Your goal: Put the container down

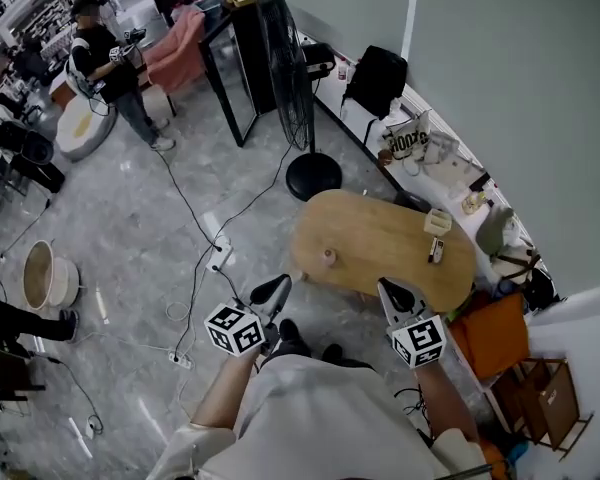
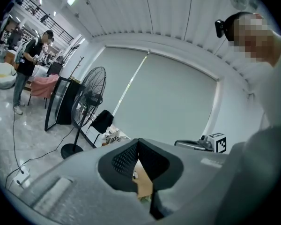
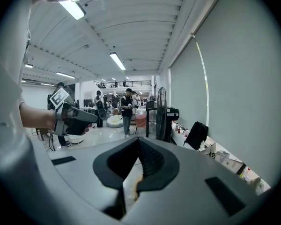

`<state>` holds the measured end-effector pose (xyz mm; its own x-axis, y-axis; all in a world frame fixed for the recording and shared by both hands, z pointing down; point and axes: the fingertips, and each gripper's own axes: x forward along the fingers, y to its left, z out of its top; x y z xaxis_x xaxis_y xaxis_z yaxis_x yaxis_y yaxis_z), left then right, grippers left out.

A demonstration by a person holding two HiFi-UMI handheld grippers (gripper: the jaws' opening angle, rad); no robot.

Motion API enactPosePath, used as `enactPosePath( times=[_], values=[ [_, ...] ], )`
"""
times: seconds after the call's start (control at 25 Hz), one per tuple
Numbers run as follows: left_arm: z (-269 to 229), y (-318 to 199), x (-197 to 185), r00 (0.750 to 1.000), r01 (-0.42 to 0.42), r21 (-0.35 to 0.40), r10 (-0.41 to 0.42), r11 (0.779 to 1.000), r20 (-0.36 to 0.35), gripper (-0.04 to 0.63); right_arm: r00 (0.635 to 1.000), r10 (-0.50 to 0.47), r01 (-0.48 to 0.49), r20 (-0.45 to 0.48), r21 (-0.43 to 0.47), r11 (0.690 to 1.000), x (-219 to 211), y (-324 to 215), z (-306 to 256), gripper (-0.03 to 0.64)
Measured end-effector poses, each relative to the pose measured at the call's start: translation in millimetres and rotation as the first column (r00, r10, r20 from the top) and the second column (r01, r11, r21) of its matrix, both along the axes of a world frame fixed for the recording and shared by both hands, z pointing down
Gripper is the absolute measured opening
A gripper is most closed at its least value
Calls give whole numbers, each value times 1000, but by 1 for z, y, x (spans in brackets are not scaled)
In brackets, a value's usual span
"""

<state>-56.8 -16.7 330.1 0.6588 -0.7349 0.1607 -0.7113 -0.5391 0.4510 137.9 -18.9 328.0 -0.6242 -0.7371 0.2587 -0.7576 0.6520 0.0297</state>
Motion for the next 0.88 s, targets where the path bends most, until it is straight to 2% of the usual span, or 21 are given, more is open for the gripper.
enactPosePath(
  times=[0.52,0.88],
  values=[
    [-15,16,-49,999,-46,24,46,999,3,20,996,87,-87,-7,62,994,-31,19,-22,2],
    [-15,20,-61,997,-72,26,72,997,-19,20,995,101,-101,-4,57,993,-43,26,-24,2]
  ],
)
